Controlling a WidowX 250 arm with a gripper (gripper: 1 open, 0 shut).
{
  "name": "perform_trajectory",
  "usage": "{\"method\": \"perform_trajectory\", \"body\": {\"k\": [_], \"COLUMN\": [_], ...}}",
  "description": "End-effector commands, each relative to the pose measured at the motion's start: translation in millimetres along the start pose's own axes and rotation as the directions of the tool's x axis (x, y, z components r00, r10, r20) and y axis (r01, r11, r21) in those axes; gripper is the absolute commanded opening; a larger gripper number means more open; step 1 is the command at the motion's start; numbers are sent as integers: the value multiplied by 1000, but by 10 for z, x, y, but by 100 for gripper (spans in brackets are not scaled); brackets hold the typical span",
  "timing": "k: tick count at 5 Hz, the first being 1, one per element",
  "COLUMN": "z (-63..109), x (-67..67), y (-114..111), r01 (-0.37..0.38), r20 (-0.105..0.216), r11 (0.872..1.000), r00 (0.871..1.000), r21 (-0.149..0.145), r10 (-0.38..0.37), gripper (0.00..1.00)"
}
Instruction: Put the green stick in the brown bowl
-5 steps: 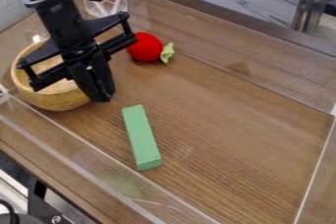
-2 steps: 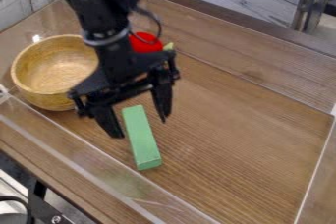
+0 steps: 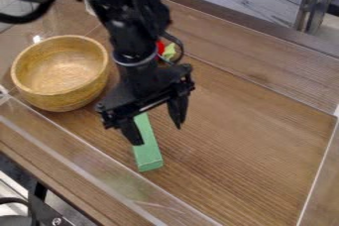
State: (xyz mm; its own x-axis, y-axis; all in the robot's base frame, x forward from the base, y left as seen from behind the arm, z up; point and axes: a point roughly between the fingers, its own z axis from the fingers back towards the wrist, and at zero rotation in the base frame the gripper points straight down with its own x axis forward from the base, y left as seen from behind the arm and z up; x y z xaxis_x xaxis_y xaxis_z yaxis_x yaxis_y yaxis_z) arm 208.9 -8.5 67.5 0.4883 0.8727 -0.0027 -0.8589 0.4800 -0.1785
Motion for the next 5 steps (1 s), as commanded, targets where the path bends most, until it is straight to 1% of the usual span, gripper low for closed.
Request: {"method": "perform_trajectory", "body": {"k": [1,2,3,4,5], "z": [-70,-143,-181,-206,-282], "x": [116,202,212,211,287], "y": [9,73,55,29,99], "r01": [2,7,-9,-25,22], "r20": [48,78,98,112,111], "r11": [1000,1000,1000,999,999], "r00": [999,997,995,993,993], "r21": [-9,5,20,34,48], "r10": [-1,-7,7,21,-27], "gripper": [100,100,100,100,100]}}
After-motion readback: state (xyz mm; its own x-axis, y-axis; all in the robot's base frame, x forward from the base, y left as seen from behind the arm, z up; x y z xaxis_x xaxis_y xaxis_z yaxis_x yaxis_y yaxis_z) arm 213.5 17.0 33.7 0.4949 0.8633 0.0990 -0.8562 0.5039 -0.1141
